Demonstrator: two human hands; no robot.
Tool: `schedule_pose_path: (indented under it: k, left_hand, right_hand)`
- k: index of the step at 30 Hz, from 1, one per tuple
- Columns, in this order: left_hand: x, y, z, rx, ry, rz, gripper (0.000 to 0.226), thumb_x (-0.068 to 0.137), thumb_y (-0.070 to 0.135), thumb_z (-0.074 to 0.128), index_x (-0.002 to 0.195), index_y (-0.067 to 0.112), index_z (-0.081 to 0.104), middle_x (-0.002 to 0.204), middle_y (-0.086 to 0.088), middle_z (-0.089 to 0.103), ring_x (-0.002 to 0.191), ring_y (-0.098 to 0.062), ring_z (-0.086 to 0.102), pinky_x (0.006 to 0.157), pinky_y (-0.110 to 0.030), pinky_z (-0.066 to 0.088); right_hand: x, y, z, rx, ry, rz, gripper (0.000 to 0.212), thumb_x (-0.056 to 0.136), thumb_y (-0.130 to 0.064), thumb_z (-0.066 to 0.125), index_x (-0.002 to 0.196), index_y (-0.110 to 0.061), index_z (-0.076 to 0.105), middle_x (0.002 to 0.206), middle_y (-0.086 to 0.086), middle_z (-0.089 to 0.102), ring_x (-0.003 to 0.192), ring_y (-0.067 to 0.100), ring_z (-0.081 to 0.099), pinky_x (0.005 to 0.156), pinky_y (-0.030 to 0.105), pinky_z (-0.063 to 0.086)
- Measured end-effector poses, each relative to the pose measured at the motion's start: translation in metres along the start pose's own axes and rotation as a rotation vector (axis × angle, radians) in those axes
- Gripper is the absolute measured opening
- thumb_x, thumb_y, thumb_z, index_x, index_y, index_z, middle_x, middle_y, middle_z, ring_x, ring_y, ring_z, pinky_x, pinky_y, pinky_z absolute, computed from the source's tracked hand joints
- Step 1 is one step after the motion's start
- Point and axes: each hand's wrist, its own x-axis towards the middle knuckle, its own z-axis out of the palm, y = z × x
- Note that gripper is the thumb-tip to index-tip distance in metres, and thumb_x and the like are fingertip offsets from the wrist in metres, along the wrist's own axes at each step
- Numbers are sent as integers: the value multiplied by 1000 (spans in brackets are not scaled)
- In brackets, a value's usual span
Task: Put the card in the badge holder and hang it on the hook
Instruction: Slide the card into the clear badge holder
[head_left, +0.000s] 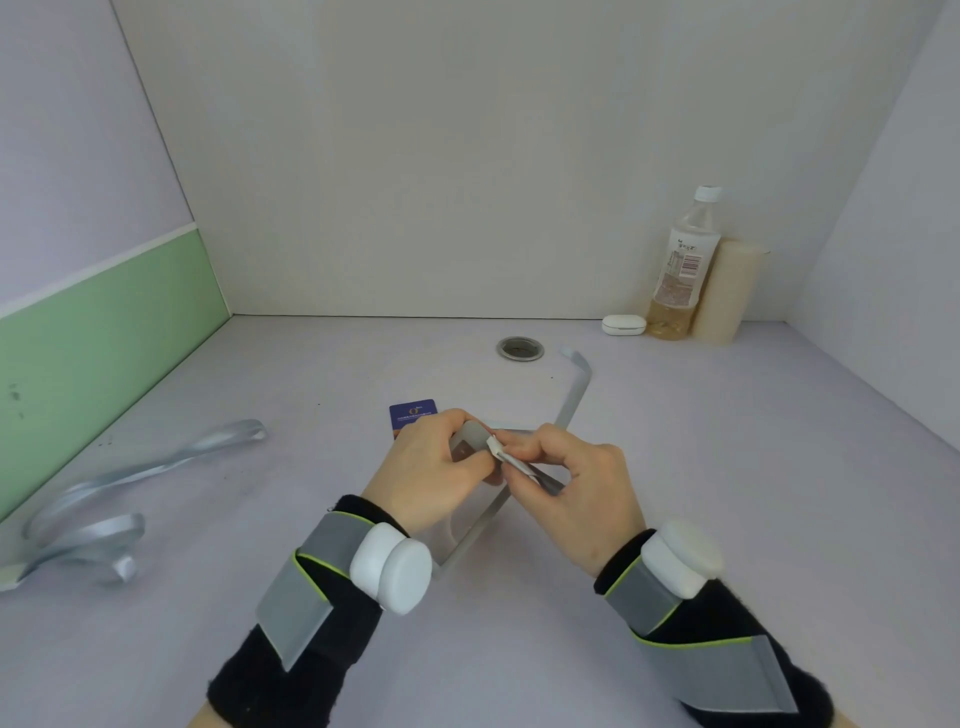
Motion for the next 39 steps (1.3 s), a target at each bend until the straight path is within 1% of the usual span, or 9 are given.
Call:
schedule_pose_path:
  k: [8,15,19,26,28,32,34,36,39]
  left_hand:
    - [1,-2,3,22,15,12,12,83,19,59,95,16,62,86,6,69,80,-11,65,67,-32,55]
    - [1,-2,5,29,17,16,12,85,21,57,96,14,60,91,0,68,85,-17,65,69,-37,56]
    - [1,-2,5,25,5,11,12,85,20,57,95,15,59,91,0,67,84,-18,65,70,-39,56]
    - [0,0,6,-6,-7,3,13,86,17,57,99,14,58,91,0,67,83,-14,65,66,-28,53]
    - [0,-1,6,-33,-26,1,12,86,17,58,97,15,58,90,1,68,83,-14,67,67,-30,54]
    - [0,-1,7,-107,-83,-3,7,85,15,58,92,15,57,92,-6,71,84,-21,71,62,-30,55]
    - [-2,2,8,-140,-108,6,6,86,13,59,92,13,56,92,-8,71,83,-20,71,59,-27,54]
    - [-3,5,10,-154,-123,19,7,86,12,59,92,11,56,90,-8,72,78,-16,72,59,-27,54]
    - [-4,6,11,-147,-109,21,7,85,12,60,90,13,55,84,-4,70,70,-14,72,57,-25,54]
  right_hand:
    - [0,0,0,4,19,11,12,77,-24,67,80,-14,72,92,-14,74,91,-3,68,83,23,54]
    - [0,0,1,31,12,50,6,79,-18,70,77,-12,69,95,-10,75,92,-2,68,84,32,57]
    - [0,-2,0,57,4,71,2,78,-14,71,77,-13,71,94,-10,75,92,-3,68,85,29,56]
    - [3,-4,-4,204,18,152,13,77,-3,70,69,-13,67,87,-10,75,86,2,71,78,21,55]
    - [5,-4,-5,208,45,156,15,77,-4,70,69,-15,65,84,-9,75,82,5,71,74,21,55]
    - [9,1,-7,209,108,178,5,76,-22,66,77,-22,62,77,0,74,76,21,70,75,40,57]
    - [10,3,-7,223,108,180,6,76,-26,64,82,-25,64,80,-1,73,77,22,69,77,45,56]
    - [11,4,-8,188,99,179,8,76,-23,66,83,-25,69,79,-3,72,76,19,67,76,43,56]
    - [11,6,-9,147,69,194,2,77,-16,71,76,-15,71,70,9,68,63,17,57,64,33,49]
